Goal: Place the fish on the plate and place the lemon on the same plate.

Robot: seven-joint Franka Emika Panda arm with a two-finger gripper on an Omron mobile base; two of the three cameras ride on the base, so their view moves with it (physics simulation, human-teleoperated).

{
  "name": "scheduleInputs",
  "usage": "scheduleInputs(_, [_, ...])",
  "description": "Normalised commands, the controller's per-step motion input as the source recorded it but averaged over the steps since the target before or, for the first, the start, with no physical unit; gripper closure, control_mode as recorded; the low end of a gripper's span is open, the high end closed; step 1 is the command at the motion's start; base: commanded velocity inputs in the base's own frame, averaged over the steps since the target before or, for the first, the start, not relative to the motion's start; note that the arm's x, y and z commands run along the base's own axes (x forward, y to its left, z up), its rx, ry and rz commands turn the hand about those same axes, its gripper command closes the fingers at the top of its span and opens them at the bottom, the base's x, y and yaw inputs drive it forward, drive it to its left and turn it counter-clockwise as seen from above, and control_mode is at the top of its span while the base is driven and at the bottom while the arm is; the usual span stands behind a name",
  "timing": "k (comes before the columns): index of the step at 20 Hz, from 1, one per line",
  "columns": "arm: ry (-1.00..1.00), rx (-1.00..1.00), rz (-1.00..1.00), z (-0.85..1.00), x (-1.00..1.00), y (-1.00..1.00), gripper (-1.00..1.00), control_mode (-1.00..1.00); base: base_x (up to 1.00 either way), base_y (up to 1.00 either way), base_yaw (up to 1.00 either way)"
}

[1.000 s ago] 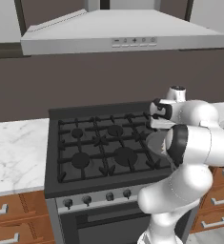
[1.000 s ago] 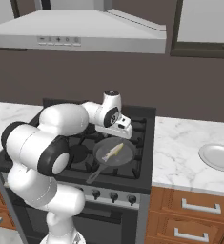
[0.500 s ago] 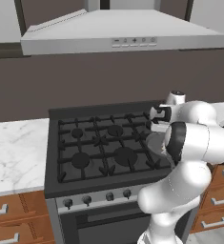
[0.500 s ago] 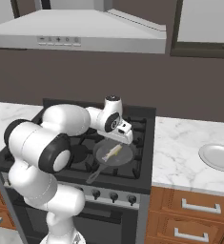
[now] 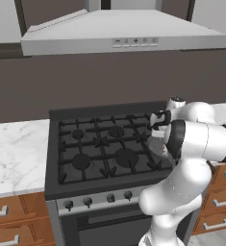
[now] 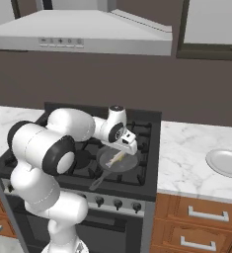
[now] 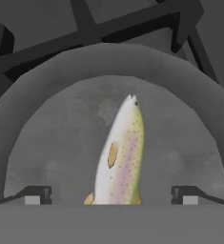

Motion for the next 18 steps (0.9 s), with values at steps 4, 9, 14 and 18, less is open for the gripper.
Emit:
scheduleInputs(4, [0.0,0.0,-0.02,-0.25,0.0,0.0,-1.0,-1.0,0.0,0.0,0.0])
scheduleInputs(9, [0.0,0.0,-0.02,-0.26,0.0,0.0,-1.0,-1.0,0.0,0.0,0.0])
scheduleInputs(14, [0.0,0.0,0.0,-0.16,0.0,0.0,-1.0,-1.0,0.0,0.0,0.0])
scheduleInputs(18, [0.0,0.0,0.0,0.0,0.0,0.0,-1.0,-1.0,0.0,0.0,0.0])
